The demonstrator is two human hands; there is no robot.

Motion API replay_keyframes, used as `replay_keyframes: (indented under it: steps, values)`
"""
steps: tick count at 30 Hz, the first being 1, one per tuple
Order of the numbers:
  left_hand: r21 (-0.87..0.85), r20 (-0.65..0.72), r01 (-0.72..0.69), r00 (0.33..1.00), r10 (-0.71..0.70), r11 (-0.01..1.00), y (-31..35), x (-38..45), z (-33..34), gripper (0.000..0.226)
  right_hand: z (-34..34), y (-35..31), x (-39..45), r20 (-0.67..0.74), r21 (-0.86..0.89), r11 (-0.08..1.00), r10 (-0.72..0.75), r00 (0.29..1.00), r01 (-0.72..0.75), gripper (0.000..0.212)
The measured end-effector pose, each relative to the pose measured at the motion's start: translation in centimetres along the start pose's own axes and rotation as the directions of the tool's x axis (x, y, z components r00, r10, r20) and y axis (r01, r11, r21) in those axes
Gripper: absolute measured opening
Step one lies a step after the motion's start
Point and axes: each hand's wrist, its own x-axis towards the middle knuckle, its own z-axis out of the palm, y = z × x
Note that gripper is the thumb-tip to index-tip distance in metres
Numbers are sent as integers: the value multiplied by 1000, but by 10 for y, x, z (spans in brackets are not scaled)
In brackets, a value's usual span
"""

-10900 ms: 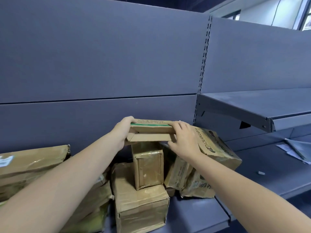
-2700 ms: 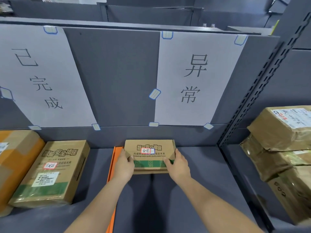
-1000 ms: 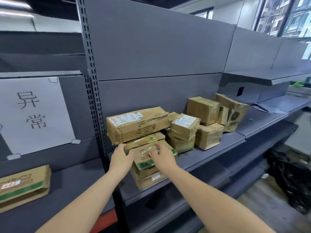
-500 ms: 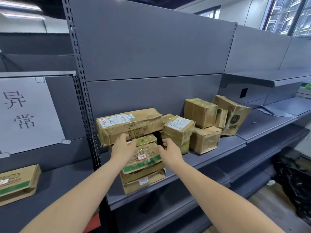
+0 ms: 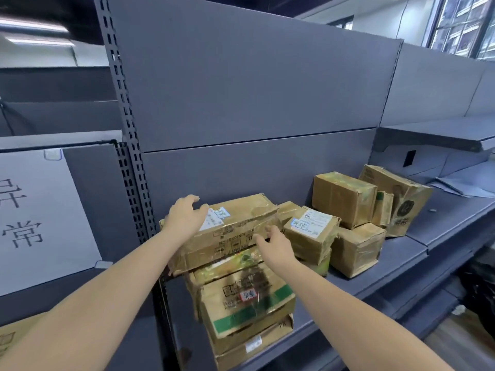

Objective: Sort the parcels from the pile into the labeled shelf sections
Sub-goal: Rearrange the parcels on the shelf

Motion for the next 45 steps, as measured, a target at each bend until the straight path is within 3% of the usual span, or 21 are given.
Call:
replay_keyframes:
  steps: [6,11,14,29,34,45]
  values:
    - [170,79,43,995,-57,985,-23,43,0,47,40,-7,23,52,54,988,139,989,-142,76]
    - [254,136,38,988,-74,966,-34,58,13,33,69,-15,33,77,130,980,140,987,-149,91]
    - [336,148,16,986,-70,942,-36,63,17,39,79,-20,36,47,188,969,156,987,-163,98]
    - [289,146,-6,989,-38,957,-41,62,22,27,87,-37,30,56,316,922,219,974,-225,111]
    - [280,113,0,993,-33,960,-31,51,20,27,82,-33,26,12,359,915,191,982,-183,112]
    - [147,66,31,997,-41,989,-5,25,15,29,44,-26,16,-83,284,958,59,995,-33,106]
